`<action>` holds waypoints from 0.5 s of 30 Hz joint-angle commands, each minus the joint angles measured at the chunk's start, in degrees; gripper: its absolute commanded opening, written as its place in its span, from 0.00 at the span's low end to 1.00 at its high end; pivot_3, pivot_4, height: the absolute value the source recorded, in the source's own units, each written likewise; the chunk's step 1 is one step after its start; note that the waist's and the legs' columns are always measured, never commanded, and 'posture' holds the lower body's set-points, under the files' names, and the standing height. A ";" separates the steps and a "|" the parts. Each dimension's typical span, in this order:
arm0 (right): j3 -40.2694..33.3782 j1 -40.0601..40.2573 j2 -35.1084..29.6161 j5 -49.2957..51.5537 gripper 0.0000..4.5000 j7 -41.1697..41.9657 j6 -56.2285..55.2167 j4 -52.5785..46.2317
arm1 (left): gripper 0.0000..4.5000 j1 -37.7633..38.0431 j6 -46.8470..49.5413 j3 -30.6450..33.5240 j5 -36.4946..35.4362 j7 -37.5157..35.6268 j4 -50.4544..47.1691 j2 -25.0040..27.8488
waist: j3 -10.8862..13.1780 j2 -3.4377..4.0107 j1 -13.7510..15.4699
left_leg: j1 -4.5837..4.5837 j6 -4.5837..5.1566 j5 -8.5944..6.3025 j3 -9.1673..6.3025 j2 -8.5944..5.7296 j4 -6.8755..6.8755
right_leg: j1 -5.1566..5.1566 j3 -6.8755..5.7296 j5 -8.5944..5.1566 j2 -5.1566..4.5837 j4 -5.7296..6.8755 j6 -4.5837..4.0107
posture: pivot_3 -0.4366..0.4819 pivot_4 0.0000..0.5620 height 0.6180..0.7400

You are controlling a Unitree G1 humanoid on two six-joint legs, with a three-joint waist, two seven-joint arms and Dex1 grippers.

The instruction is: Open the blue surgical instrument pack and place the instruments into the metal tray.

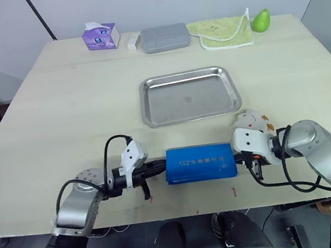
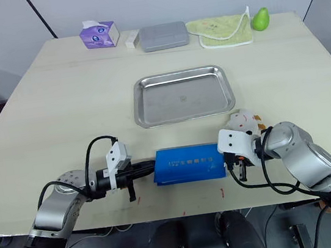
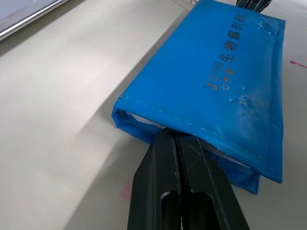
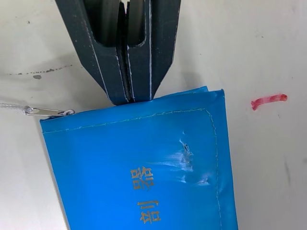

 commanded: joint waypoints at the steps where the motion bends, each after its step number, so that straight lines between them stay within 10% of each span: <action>1: 0.93 -0.53 0.89 3.59 0.00 0.42 0.09 -3.97 | 0.02 1.45 0.24 -1.69 -0.52 -1.03 -3.16 0.11 | 0.00 0.00 -0.02 | 0.00 0.00 0.00 0.00 0.00 0.00 | 0.00 0.01 0.00 0.00 0.00 0.00 | 0.48 0.27 1.00; 15: -1.76 0.14 -1.89 7.20 0.00 -2.69 1.10 -4.81 | 0.02 3.86 2.09 -1.85 -1.17 -0.33 -6.96 -0.23 | 0.00 0.00 0.07 | -0.01 0.00 0.00 0.03 0.00 -0.01 | 0.00 0.03 0.00 -0.02 -0.03 0.00 | 0.48 0.27 1.00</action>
